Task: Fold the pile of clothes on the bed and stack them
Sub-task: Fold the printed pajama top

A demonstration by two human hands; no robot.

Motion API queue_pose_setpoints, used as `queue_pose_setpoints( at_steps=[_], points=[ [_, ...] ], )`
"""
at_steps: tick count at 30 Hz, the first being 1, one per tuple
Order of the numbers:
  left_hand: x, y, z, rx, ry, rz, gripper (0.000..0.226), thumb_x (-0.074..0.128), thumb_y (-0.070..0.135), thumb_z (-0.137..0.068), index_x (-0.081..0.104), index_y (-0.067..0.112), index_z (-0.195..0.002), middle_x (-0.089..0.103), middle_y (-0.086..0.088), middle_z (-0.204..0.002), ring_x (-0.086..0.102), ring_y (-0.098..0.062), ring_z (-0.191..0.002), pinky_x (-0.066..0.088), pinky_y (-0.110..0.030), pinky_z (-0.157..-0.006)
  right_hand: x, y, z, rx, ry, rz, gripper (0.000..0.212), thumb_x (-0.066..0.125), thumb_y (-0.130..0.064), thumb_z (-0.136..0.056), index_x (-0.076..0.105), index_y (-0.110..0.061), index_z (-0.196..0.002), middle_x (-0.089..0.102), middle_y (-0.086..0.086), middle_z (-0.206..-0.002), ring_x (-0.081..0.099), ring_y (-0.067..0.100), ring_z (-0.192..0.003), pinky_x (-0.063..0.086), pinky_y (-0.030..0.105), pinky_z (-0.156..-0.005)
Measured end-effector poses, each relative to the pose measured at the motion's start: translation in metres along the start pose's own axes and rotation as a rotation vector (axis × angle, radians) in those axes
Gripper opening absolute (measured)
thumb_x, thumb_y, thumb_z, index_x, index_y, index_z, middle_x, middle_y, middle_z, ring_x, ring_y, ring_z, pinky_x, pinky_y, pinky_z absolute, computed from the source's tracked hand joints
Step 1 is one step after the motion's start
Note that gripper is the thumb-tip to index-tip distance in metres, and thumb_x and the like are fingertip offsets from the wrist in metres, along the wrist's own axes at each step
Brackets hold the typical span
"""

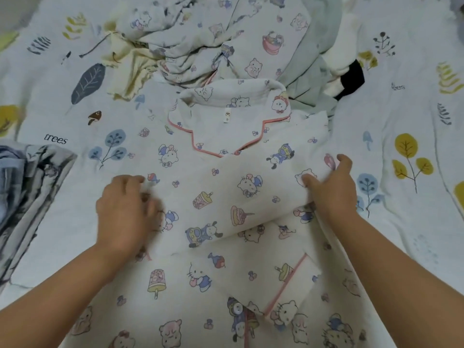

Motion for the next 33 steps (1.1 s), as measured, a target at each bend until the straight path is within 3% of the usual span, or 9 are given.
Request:
queue_pose_setpoints(
  at_steps=[3,6,13,17,19,21,24,29,33],
  points=[
    [0.014,0.046,-0.007,0.243,-0.087,0.004,0.032,0.068,0.009,-0.078,0.062,0.002,-0.109,0.058,-0.019,-0.111,0.054,-0.037,-0.099,0.039,-0.045,-0.082,-0.001,0.010,0.009,0.087,-0.094,-0.018,0.095,0.073,-0.032,-0.078,0.011,-0.012,-0.148,0.037,0.009,-0.145,0.039,0.028,-0.130,0.033,0.041,-0.103],
    [0.033,0.100,-0.019,0.407,-0.147,0.079,0.028,0.060,0.012,-0.085,0.060,0.006,-0.113,0.058,-0.012,-0.113,0.054,-0.029,-0.100,0.041,-0.039,-0.086,-0.002,0.019,0.018,0.100,-0.204,0.155,0.102,0.085,-0.028,-0.063,0.020,-0.011,-0.140,0.050,0.016,-0.123,0.051,0.032,-0.111,0.045,0.043,-0.090],
    [0.081,0.219,-0.068,0.539,-0.178,0.187,0.031,0.043,0.016,-0.094,0.048,0.007,-0.123,0.050,-0.010,-0.124,0.046,-0.027,-0.111,0.035,-0.034,-0.090,0.001,0.030,0.016,0.050,-0.132,0.261,0.048,0.065,-0.020,-0.077,0.040,-0.015,-0.118,0.055,0.003,-0.101,0.055,0.023,-0.092,0.040,0.031,-0.067],
    [0.107,0.265,-0.093,0.507,-0.235,0.159,0.037,0.046,0.028,-0.095,0.041,0.010,-0.126,0.053,-0.012,-0.119,0.049,-0.030,-0.111,0.037,-0.039,-0.090,0.001,0.033,0.010,-0.015,-0.041,0.239,0.035,0.057,-0.017,-0.080,0.038,-0.021,-0.109,0.051,-0.006,-0.071,0.048,0.008,-0.061,0.031,0.024,-0.048],
    [0.116,0.277,-0.101,0.516,-0.274,0.190,0.040,0.050,0.022,-0.093,0.041,0.012,-0.131,0.056,-0.012,-0.120,0.051,-0.029,-0.111,0.038,-0.037,-0.090,-0.001,0.035,0.008,-0.067,-0.044,0.258,0.033,0.053,-0.013,-0.083,0.039,-0.021,-0.111,0.050,-0.005,-0.067,0.049,0.013,-0.058,0.034,0.027,-0.048],
    [0.111,0.278,-0.113,0.523,-0.164,0.257,0.031,0.049,0.006,-0.090,0.050,0.012,-0.121,0.061,-0.010,-0.109,0.055,-0.027,-0.099,0.037,-0.031,-0.078,-0.009,0.043,0.004,-0.037,-0.026,0.177,0.028,0.052,-0.011,-0.085,0.044,-0.017,-0.112,0.056,-0.002,-0.068,0.053,0.017,-0.063,0.040,0.030,-0.056],
    [0.099,0.263,-0.129,0.382,-0.036,0.344,0.025,0.053,0.000,-0.085,0.053,0.011,-0.108,0.062,-0.004,-0.092,0.054,-0.022,-0.082,0.034,-0.028,-0.066,-0.024,0.057,-0.001,0.068,0.060,0.038,0.010,0.055,-0.012,-0.088,0.054,-0.014,-0.098,0.056,-0.013,-0.069,0.051,0.003,-0.065,0.035,0.013,-0.057],
    [0.095,0.258,-0.098,0.515,-0.024,0.083,0.053,0.054,0.023,-0.089,0.036,0.010,-0.138,0.045,-0.013,-0.135,0.043,-0.030,-0.117,0.033,-0.038,-0.094,-0.023,0.034,-0.013,0.056,0.139,0.027,0.019,0.047,-0.018,-0.090,0.056,-0.017,-0.106,0.057,-0.010,-0.082,0.055,0.015,-0.082,0.040,0.029,-0.071],
    [0.086,0.218,-0.044,0.658,-0.075,0.030,0.057,0.044,0.032,-0.087,0.044,0.003,-0.135,0.040,-0.023,-0.142,0.040,-0.040,-0.129,0.030,-0.056,-0.105,-0.009,0.012,-0.042,0.038,0.063,0.015,0.044,0.045,-0.041,-0.092,0.044,-0.012,-0.125,0.058,0.006,-0.112,0.052,0.021,-0.097,0.035,0.031,-0.076]
  ],
)
Point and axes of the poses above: each hand's wrist, its own z-axis away from the middle knuckle, its own x-axis out of the palm, y = z × x, the point moved 4 cm from there along -z, towards the middle knuckle
